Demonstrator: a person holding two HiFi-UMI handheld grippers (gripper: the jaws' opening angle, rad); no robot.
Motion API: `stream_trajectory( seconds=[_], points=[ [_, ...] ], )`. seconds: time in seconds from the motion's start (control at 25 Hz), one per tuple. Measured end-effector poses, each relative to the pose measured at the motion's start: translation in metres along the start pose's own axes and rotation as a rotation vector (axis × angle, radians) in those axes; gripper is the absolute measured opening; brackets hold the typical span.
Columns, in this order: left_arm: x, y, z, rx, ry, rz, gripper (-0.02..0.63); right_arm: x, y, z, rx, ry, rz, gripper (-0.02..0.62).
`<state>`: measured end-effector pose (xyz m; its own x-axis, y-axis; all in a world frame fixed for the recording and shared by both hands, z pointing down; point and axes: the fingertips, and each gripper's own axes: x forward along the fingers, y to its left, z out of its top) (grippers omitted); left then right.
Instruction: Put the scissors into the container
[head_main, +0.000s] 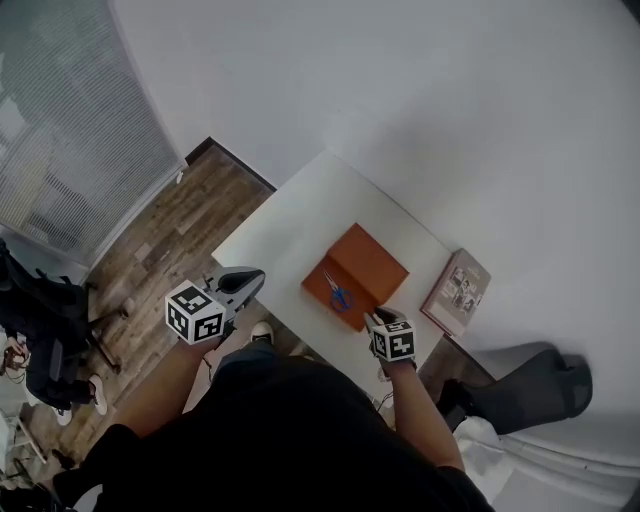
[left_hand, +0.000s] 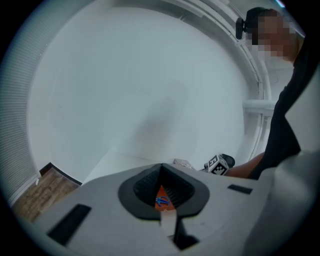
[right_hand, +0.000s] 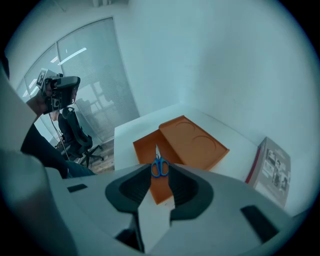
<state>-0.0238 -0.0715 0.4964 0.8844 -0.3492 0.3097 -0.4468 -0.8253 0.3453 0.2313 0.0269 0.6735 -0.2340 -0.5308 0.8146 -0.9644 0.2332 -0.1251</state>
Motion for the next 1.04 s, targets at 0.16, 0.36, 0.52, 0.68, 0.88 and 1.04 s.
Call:
stream_trajectory(
  seconds=[0.16,0.36,0.52,0.68,0.88,1.04],
  points=[
    [0.001,-0.013,0.001,0.015,-0.005,-0.011,0.009,-0.019,-0.001,0.003,0.029,-0.051,0.009,0.112],
    [0.000,-0.028,0.001,0.031,-0.005,-0.018,0.009,-0.040,-0.001,0.007,0.031,-0.101,0.004,0.110],
    [0.002,-0.039,-0.002,0.037,0.002,-0.021,0.009,-0.056,-0.003,0.014,0.032,-0.153,0.009,0.110],
    [0.004,-0.047,-0.002,0.044,0.005,-0.029,0.009,-0.070,-0.002,0.020,0.035,-0.196,0.009,0.110],
    [0.008,-0.053,-0.002,0.039,0.006,-0.041,0.009,-0.084,-0.003,0.025,0.039,-0.236,-0.002,0.109],
    [0.010,-0.054,-0.003,0.032,0.005,-0.043,0.009,-0.090,-0.002,0.025,0.054,-0.253,-0.002,0.109]
  ],
)
